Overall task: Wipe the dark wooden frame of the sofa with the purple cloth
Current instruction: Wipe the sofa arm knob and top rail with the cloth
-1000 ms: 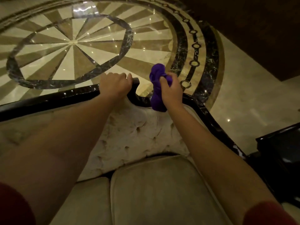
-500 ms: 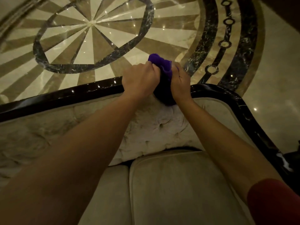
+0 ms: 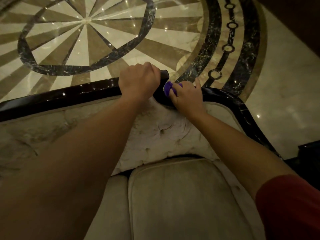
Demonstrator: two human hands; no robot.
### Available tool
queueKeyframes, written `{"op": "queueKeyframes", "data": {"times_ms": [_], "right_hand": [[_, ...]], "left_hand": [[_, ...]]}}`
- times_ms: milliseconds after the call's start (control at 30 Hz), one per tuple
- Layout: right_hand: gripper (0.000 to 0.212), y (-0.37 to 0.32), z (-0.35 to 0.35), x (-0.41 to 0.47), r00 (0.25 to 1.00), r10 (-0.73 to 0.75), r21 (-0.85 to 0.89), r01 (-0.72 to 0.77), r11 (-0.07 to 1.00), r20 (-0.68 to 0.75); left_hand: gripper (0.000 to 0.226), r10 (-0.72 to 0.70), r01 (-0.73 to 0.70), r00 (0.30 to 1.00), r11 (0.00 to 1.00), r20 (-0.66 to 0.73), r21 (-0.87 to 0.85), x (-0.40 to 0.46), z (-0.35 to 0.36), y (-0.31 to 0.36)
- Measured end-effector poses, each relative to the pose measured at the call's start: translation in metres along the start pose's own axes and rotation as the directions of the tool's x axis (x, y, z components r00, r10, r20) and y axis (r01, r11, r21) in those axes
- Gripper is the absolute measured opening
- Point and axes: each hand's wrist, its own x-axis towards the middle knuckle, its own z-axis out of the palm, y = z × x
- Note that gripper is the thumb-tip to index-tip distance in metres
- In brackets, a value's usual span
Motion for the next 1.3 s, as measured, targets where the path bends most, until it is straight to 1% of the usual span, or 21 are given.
{"op": "queueKeyframes", "data": {"times_ms": [33,100,133,200,267,367,500,633,800,933,1100,1167,1233,1300], "right_hand": [[0.042,0.006,-0.002,0.002,1.000,-0.006,-0.061,0.007,0.998,0.017],[0.043,0.016,-0.007,0.005,0.999,-0.016,-0.171,0.023,0.985,0.044],[0.044,0.022,-0.010,0.005,0.999,-0.014,-0.205,0.023,0.978,0.047],[0.044,0.032,-0.015,0.006,0.999,0.028,-0.222,-0.018,0.975,0.040],[0.045,0.041,-0.019,0.008,0.994,0.103,-0.180,-0.096,0.979,0.030],[0.045,0.054,-0.024,0.007,0.981,0.190,-0.039,-0.189,0.981,0.026],[0.041,0.073,-0.031,0.002,0.977,0.207,0.130,-0.212,0.969,0.046],[0.039,0.082,-0.030,-0.007,0.966,0.260,0.242,-0.254,0.936,0.008],[0.044,0.095,-0.029,-0.022,0.930,0.365,0.323,-0.333,0.886,-0.043],[0.042,0.107,-0.031,-0.037,0.892,0.445,0.403,-0.382,0.831,-0.073],[0.043,0.126,-0.030,-0.062,0.849,0.518,0.462,-0.421,0.781,-0.101],[0.044,0.133,-0.031,-0.072,0.829,0.551,0.482,-0.446,0.754,-0.095],[0.044,0.139,-0.031,-0.080,0.825,0.557,0.469,-0.457,0.756,-0.095],[0.044,0.143,-0.029,-0.085,0.830,0.548,0.444,-0.455,0.772,-0.102]], "left_hand": [[0.044,-0.038,0.038,0.999,0.999,0.000,-0.016,0.000,0.001,0.001],[0.047,-0.066,0.066,0.998,0.997,0.001,-0.039,0.001,0.002,0.000],[0.047,-0.069,0.069,0.998,0.997,0.005,-0.045,0.001,0.003,0.000],[0.048,-0.071,0.072,0.997,0.996,0.017,-0.050,0.002,0.004,-0.001],[0.049,-0.073,0.074,0.997,0.996,0.018,-0.051,0.002,0.005,-0.001],[0.050,-0.069,0.070,0.997,0.996,0.015,-0.046,0.002,0.005,-0.002],[0.049,-0.072,0.075,0.996,0.995,0.048,-0.072,0.001,0.003,0.000],[0.049,-0.079,0.084,0.995,0.993,0.066,-0.080,-0.001,0.000,-0.001],[0.047,-0.053,0.053,0.999,0.997,0.004,-0.053,-0.001,0.006,-0.002],[0.050,0.047,-0.048,0.998,0.998,-0.044,-0.033,-0.005,0.008,-0.003],[0.051,0.063,-0.065,0.996,0.998,-0.070,-0.023,-0.006,0.007,-0.004],[0.047,0.113,-0.115,0.989,0.993,-0.099,-0.013,-0.008,0.008,-0.004],[0.044,0.139,-0.141,0.984,0.990,-0.115,-0.002,-0.013,0.008,0.000],[0.044,0.100,-0.102,0.990,0.995,-0.103,-0.018,-0.017,0.011,0.005]]}}
